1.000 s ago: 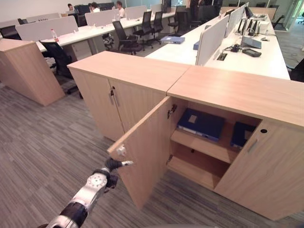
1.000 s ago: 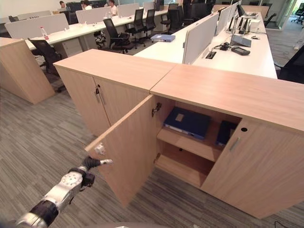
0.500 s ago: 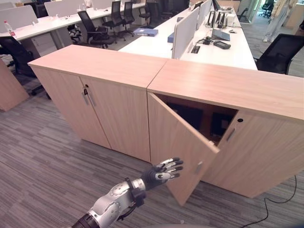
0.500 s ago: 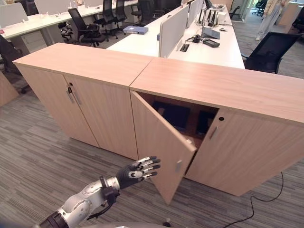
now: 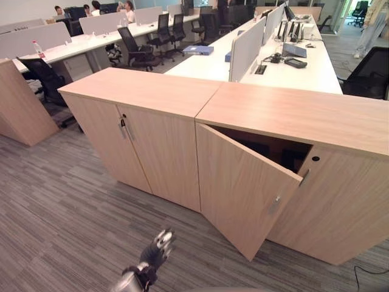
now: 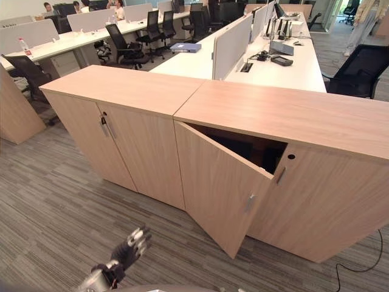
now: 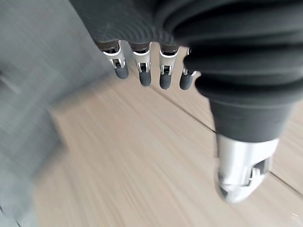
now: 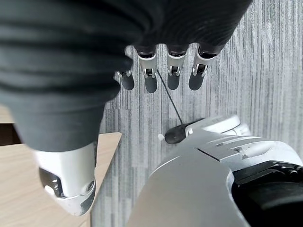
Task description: Put the empty folder in the office cabinet
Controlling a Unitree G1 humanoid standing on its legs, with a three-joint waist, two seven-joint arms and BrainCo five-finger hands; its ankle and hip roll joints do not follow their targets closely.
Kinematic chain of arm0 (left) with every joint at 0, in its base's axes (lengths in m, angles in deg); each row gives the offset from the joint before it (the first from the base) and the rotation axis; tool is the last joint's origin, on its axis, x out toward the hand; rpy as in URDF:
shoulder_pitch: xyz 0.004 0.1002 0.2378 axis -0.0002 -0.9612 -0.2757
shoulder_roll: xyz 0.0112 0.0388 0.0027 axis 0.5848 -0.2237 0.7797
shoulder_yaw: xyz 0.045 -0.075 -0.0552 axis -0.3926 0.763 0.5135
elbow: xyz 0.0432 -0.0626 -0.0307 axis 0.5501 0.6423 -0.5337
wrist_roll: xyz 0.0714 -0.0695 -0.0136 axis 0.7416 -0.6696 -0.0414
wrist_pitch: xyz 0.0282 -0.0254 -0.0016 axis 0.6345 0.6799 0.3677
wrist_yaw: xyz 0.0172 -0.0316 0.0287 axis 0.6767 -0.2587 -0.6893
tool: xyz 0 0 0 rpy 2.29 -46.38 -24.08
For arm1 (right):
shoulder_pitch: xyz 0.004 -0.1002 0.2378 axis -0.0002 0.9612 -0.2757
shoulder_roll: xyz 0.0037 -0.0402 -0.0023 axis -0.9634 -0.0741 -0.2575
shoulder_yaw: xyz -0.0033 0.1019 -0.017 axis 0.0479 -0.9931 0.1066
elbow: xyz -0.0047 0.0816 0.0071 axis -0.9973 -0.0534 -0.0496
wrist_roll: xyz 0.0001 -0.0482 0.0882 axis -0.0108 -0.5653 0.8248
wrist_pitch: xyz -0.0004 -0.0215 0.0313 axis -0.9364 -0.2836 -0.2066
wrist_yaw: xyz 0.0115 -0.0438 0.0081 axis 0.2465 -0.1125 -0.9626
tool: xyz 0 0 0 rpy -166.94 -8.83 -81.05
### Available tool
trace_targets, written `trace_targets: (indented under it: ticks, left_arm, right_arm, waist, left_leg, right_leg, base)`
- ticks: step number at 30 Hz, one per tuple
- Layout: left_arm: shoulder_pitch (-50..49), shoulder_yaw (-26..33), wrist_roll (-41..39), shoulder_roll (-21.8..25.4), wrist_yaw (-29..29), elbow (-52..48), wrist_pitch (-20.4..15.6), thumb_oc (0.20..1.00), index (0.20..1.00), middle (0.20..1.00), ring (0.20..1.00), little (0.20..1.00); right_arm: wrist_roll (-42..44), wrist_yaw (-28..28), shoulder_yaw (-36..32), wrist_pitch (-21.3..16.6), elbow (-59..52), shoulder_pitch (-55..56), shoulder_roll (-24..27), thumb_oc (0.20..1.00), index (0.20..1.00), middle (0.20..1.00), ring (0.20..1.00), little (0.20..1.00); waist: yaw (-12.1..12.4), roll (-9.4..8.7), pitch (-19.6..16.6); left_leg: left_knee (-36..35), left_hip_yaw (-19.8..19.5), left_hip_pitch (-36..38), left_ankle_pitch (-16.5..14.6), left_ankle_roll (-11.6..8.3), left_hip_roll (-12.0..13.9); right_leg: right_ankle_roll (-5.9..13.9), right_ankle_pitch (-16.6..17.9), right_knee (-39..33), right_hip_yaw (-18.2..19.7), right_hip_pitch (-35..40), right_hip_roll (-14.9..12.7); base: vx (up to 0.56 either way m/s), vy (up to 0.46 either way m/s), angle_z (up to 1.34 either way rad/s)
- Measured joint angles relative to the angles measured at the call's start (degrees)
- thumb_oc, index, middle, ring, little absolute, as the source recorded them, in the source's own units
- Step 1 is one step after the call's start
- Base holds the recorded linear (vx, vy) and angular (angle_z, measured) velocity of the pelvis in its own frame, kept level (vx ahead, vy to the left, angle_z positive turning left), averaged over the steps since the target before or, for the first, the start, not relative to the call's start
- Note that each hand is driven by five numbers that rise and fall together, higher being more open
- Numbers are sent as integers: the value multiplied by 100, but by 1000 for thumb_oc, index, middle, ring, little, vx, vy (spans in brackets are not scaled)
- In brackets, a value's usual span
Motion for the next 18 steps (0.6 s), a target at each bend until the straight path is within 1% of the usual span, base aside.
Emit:
trace_targets:
  ticks: [1,2,3,5,6,7,9,12,15,18]
  left_arm:
    - [0,29,13,-23,-26,161,12,1000,1000,1000,1000,1000]
    - [171,386,328,-233,-57,898,-88,1000,1000,1000,1000,1000]
    - [457,927,521,-466,-291,1775,-107,1000,1000,1000,1000,1000]
    - [418,885,843,-409,-431,1741,-117,1000,1000,1000,1000,1000]
    - [554,1334,1060,-499,-570,2148,-318,1000,1000,1000,1000,1000]
    - [705,1626,1140,-538,-771,2524,-457,1000,1000,1000,1000,1000]
    - [773,1676,1444,-441,-1034,2838,-594,1000,1000,1000,1000,1000]
    - [736,1586,1774,-374,-1318,2891,-769,1000,1000,1000,1000,1000]
    - [606,1371,2024,-361,-1113,3008,-774,1000,1000,1000,1000,1000]
    - [525,985,2433,-359,-1003,3066,-730,1000,1000,1000,1000,1000]
  right_arm:
    - [0,-9,0,1,-4,5,3,1000,1000,1000,1000,1000]
    - [4,-17,-16,2,-15,35,8,1000,1000,1000,1000,1000]
    - [4,-16,-9,8,-18,37,3,1000,1000,1000,1000,1000]
    - [6,-14,-9,-4,-29,37,-13,1000,1000,1000,1000,1000]
    - [24,-35,-10,-18,-35,40,-24,1000,1000,1000,1000,1000]
    - [76,-62,-9,-35,-35,43,-41,1000,1000,1000,1000,1000]
    - [242,-85,-7,-134,-28,61,-100,1000,1000,1000,1000,1000]
    - [294,-119,-1,-184,-28,161,-169,1000,1000,1000,1000,1000]
    - [445,-148,-1,-228,-27,178,-161,1000,1000,1000,1000,1000]
    - [438,-138,67,-225,-28,186,-145,1000,1000,1000,1000,1000]
  waist:
    - [1,26,-23]
    - [12,0,-28]
    - [10,-2,-49]
    - [13,-65,-34]
    - [23,-98,-33]
    - [17,-121,-44]
    - [7,-170,-52]
    - [24,-200,-59]
    - [17,-211,-58]
    - [17,-201,-58]
  left_leg:
    - [1,-14,14,25,24,5]
    - [15,-24,1,61,-15,6]
    - [54,-52,13,61,-16,5]
    - [51,-56,-2,61,-16,7]
    - [51,-57,-12,61,-16,10]
    - [51,-58,-6,61,-16,12]
    - [28,-57,-6,52,-9,18]
    - [3,-57,-13,46,-5,15]
    - [1,-53,-40,19,25,10]
    - [1,-50,-64,17,26,11]
  right_leg:
    - [-8,2,0,-13,-8,2]
    - [-5,28,0,-33,-16,2]
    - [-21,41,0,-79,9,-3]
    - [-30,40,0,-92,3,2]
    - [-32,38,1,-107,2,2]
    - [-35,36,0,-107,5,4]
    - [-47,25,1,-106,2,7]
    - [-50,24,0,-108,-2,4]
    - [-53,14,0,-102,-4,-1]
    - [-48,-13,0,-102,-33,0]
  base:
    - [-1,-5,9]
    - [3,-5,13]
    - [2,-11,10]
    - [-2,-19,7]
    - [1,-19,4]
    - [0,0,0]
    - [0,0,0]
    - [0,0,0]
    - [0,0,0]
    - [0,0,0]
